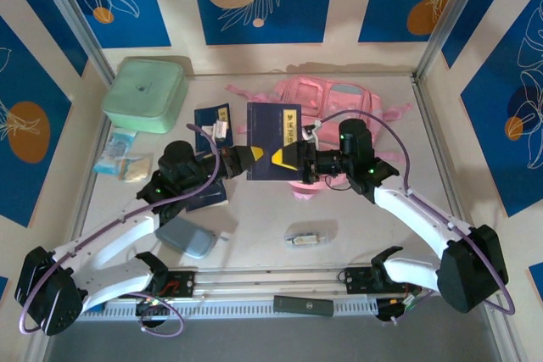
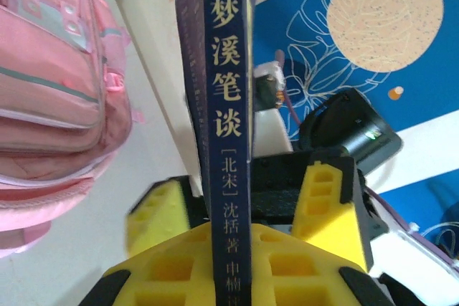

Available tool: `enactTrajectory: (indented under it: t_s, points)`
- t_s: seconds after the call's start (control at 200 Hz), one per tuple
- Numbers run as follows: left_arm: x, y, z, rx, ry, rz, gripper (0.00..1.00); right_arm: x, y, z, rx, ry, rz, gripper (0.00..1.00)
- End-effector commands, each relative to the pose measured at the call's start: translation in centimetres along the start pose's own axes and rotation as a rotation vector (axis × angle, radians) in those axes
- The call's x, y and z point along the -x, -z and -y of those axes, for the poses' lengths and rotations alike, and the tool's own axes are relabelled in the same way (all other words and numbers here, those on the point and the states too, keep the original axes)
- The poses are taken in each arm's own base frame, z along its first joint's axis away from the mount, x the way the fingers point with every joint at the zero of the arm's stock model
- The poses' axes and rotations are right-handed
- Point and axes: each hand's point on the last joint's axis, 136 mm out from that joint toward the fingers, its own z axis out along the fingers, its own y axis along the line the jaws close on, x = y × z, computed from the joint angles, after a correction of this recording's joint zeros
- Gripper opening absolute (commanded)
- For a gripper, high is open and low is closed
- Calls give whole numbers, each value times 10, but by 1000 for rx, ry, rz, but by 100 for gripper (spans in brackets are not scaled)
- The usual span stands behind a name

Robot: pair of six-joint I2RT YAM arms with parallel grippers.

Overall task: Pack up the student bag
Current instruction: Pass the book.

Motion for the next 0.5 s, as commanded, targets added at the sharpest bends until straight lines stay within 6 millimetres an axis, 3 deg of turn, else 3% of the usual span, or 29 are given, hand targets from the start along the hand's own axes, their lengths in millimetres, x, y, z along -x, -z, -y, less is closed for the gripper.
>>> enactTrajectory:
  t_s: [0.0, 0.125, 0.35, 0.495]
  points:
    - [15, 3, 11, 26, -62, 53, 0, 1, 14, -23, 19, 48, 38, 81]
    - [12, 5, 1, 60, -53, 56, 0, 3, 25, -18, -2, 35, 68, 60]
    - [11, 5, -4, 87, -45, 45, 0, 4, 26, -15, -25, 33, 62, 28]
    - [9, 1, -1, 80, -39, 25, 0, 8, 31, -11, -55, 24, 75, 12]
